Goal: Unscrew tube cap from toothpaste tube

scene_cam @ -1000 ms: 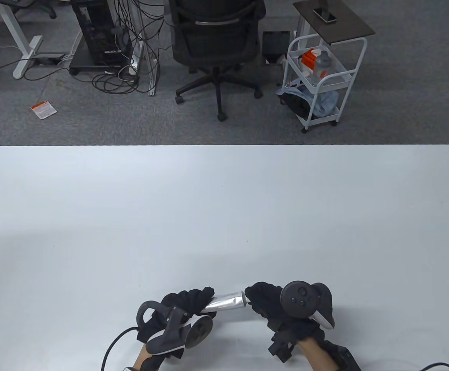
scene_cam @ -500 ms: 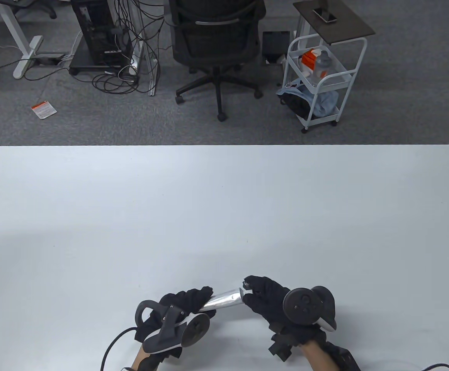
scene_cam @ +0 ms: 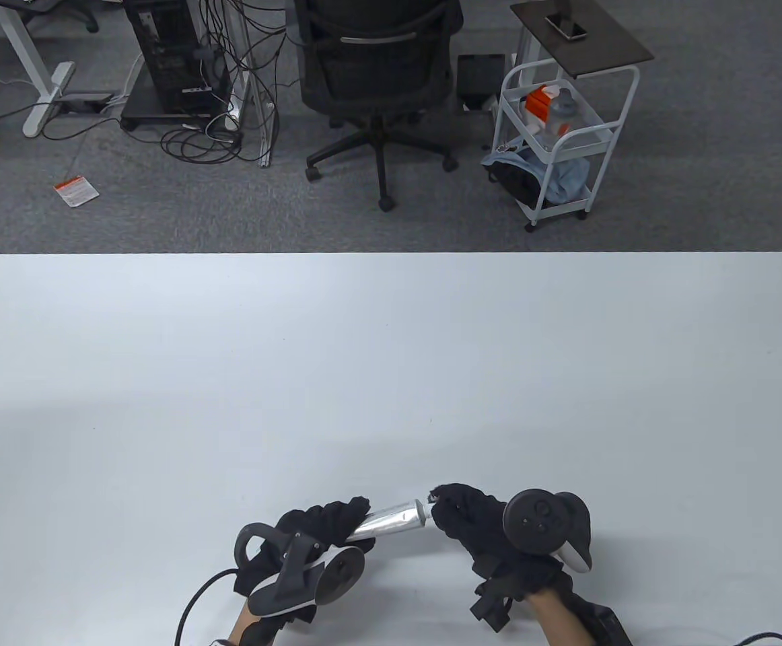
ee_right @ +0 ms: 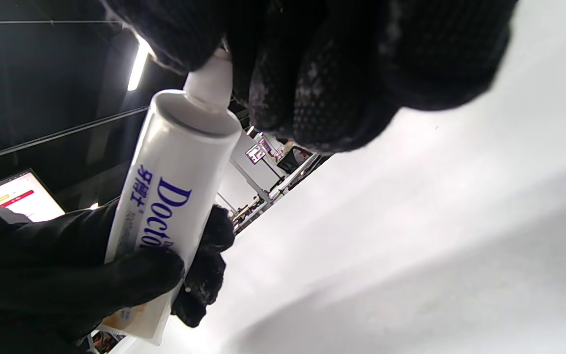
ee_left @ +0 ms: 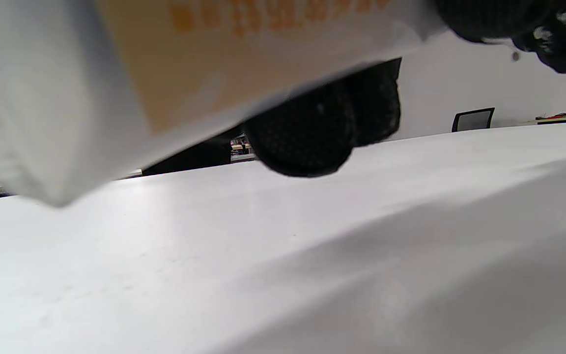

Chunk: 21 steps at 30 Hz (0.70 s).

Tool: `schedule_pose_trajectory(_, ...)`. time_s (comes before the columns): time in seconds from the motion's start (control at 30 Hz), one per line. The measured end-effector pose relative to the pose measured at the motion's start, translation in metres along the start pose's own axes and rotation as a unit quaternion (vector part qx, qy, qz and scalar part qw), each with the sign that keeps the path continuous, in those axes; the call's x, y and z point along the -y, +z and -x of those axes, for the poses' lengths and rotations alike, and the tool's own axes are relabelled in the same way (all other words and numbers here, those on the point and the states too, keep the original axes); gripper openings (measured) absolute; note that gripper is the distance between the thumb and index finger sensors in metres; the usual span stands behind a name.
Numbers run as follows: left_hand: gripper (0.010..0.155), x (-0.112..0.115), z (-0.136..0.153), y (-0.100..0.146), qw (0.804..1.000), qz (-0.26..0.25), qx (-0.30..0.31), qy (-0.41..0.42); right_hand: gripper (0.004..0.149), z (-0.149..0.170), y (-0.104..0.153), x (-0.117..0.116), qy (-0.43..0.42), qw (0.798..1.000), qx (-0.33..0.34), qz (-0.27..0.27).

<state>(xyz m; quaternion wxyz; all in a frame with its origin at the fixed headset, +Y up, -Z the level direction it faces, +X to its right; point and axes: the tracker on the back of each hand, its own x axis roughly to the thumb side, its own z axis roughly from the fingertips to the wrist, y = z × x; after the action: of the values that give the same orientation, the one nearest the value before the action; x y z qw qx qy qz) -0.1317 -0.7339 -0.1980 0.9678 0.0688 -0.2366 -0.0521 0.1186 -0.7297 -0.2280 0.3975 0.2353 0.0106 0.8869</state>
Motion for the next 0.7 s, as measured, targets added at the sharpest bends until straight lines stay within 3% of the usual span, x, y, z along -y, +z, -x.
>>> schedule_pose_trajectory(0.13,0.076,0.002,0.0,-0.001,1.0,0.007,-0.002,-0.013,0.051,0.001,-0.001,-0.002,0.0,1.0,0.01,-0.016)
schedule_pose_trajectory(0.23,0.076,0.002,0.001,-0.001,1.0,0.006,-0.004,-0.012,0.07,0.002,-0.001,-0.002,0.011,1.0,0.004,-0.026)
schedule_pose_trajectory(0.3,0.076,0.002,0.001,-0.001,1.0,0.005,-0.005,-0.015,0.072,0.003,0.001,0.0,0.018,1.0,-0.01,-0.005)
schedule_pose_trajectory(0.57,0.075,0.001,-0.001,-0.001,1.0,0.005,-0.001,-0.017,0.047,0.009,-0.001,-0.003,-0.005,0.999,-0.052,-0.006)
schedule_pose_trajectory(0.7,0.075,0.001,-0.001,-0.001,1.0,0.007,-0.002,-0.023,0.046,0.007,-0.002,-0.001,-0.017,0.999,-0.036,-0.014)
